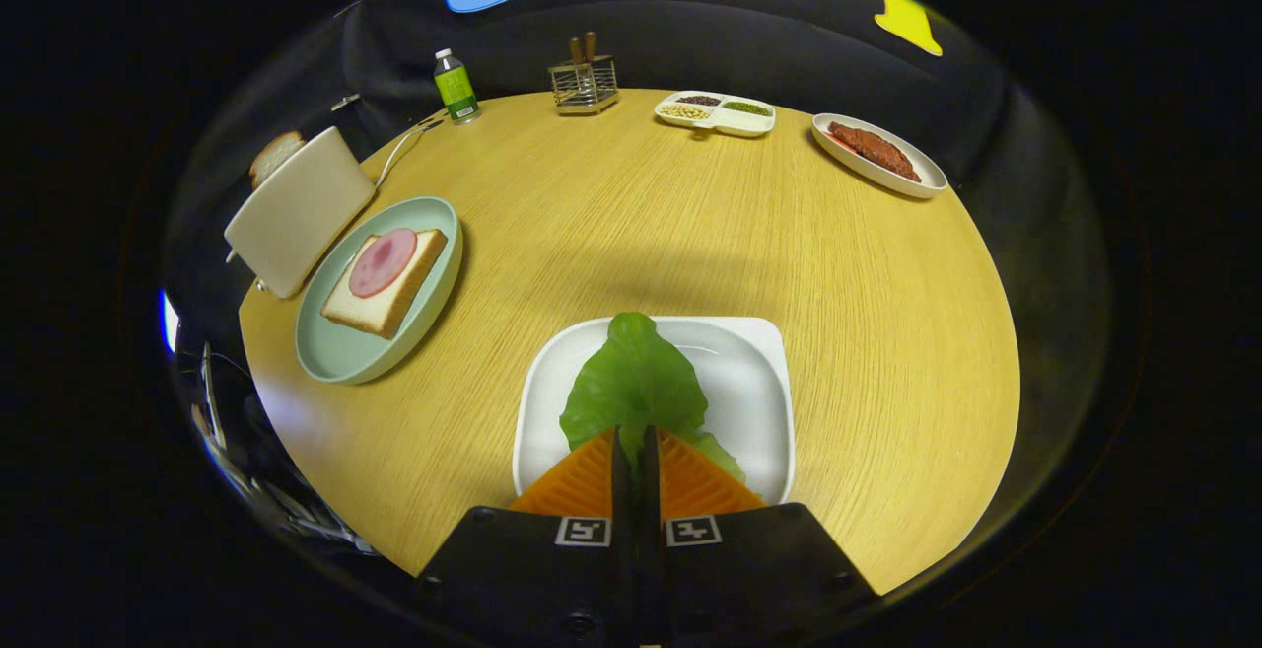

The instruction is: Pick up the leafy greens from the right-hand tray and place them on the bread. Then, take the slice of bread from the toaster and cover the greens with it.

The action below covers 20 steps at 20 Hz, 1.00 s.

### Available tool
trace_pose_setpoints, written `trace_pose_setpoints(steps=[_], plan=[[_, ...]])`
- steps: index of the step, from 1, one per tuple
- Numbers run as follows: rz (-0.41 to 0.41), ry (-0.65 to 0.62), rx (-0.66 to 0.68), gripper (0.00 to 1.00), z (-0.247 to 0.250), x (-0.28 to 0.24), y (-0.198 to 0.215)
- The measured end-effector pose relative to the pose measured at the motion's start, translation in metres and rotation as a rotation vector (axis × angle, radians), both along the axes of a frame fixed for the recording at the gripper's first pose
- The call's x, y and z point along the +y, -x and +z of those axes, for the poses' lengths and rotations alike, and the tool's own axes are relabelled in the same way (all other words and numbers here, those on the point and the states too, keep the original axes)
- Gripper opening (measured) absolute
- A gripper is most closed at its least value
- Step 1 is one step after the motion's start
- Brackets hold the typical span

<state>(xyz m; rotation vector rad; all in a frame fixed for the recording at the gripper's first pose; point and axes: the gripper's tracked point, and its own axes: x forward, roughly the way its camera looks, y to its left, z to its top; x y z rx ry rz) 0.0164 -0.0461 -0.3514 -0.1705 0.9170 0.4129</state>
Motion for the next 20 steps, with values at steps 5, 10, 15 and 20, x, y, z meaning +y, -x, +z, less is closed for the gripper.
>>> trace_pose_setpoints(steps=[5, 10, 15, 20], plan=[[0.007, 0.059, -0.086, 0.06, 0.03, 0.003, -0.004], [-0.047, 0.041, -0.129, 0.05, 0.07, 0.021, -0.001], [-0.03, 0.026, -0.184, 0.05, 0.111, 0.053, 0.0], [0.001, -0.005, -0.244, 0.05, 0.141, 0.102, 0.0]])
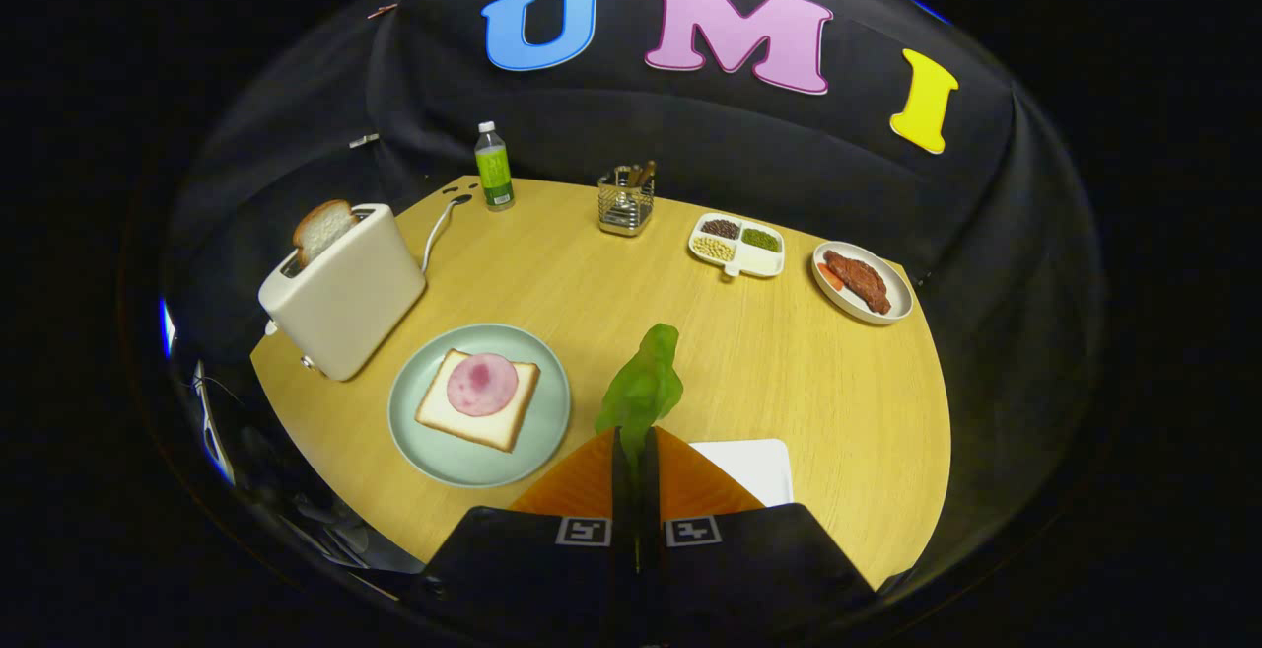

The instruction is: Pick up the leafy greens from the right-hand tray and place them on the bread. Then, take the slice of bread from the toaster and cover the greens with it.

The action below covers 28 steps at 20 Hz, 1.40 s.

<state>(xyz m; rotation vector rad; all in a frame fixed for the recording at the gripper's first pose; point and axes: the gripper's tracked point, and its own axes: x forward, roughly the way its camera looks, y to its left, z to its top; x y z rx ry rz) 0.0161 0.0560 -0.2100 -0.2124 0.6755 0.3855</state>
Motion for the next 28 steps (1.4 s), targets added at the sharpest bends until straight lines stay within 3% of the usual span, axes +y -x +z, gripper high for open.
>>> trace_pose_setpoints(steps=[11, 19, 26, 28], plan=[[0.155, 0.048, -0.079, 0.06, -0.011, 0.118, -0.012], [0.24, 0.133, -0.081, 0.11, -0.05, 0.155, -0.014], [0.235, 0.138, -0.004, 0.26, -0.081, 0.167, -0.004], [0.241, 0.137, -0.001, 0.48, -0.082, 0.17, -0.003]])
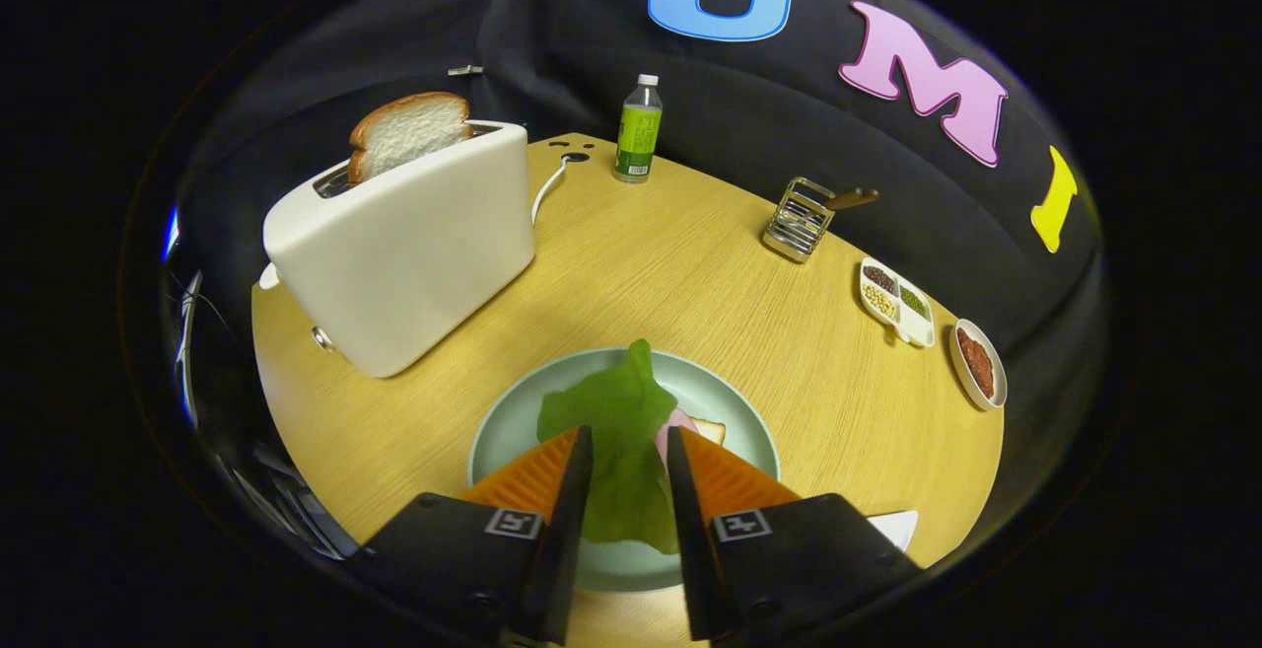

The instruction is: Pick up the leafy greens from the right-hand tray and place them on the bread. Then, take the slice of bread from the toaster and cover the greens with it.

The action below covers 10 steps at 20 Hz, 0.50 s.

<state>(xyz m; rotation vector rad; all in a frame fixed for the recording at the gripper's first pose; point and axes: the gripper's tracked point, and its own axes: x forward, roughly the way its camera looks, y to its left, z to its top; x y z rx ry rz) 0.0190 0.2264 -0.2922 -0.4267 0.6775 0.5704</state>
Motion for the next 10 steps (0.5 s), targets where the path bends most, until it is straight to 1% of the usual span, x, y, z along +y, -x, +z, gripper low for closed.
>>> trace_pose_setpoints(steps=[2, 4, 6, 8, 10], plan=[[0.007, 0.001, 0.009, 0.63, -0.002, 0.003, 0.001], [0.01, -0.002, 0.018, 0.72, -0.003, 0.004, 0.003], [0.004, -0.008, 0.022, 0.73, -0.001, 0.005, 0.005], [0.0, -0.019, 0.032, 0.78, 0.002, 0.005, 0.009], [-0.002, -0.035, 0.042, 0.78, 0.007, 0.007, 0.013]])
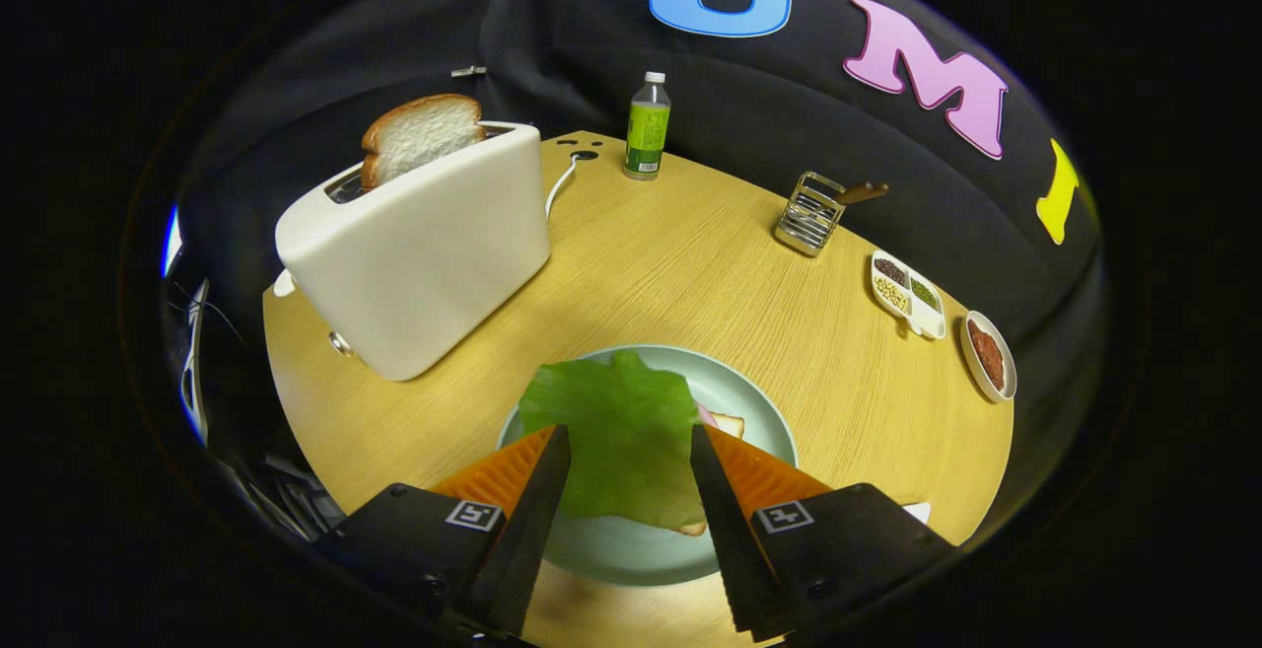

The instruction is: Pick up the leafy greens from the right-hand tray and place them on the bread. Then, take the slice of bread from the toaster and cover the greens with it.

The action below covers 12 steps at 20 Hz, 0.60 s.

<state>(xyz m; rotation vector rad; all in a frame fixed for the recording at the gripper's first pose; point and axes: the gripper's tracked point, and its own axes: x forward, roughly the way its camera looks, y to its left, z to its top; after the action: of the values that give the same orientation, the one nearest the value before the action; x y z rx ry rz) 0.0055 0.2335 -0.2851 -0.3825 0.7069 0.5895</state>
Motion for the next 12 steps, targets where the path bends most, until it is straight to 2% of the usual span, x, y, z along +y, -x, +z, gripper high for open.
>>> trace_pose_setpoints(steps=[1, 2, 7, 12], plan=[[-0.001, -0.01, -0.004, 0.79, 0.005, 0.002, 0.001], [0.001, -0.028, -0.008, 0.84, 0.013, 0.004, 0.004], [0.031, -0.142, -0.073, 0.99, 0.068, 0.036, 0.009], [0.097, -0.253, -0.147, 1.0, 0.13, 0.088, 0.01]])
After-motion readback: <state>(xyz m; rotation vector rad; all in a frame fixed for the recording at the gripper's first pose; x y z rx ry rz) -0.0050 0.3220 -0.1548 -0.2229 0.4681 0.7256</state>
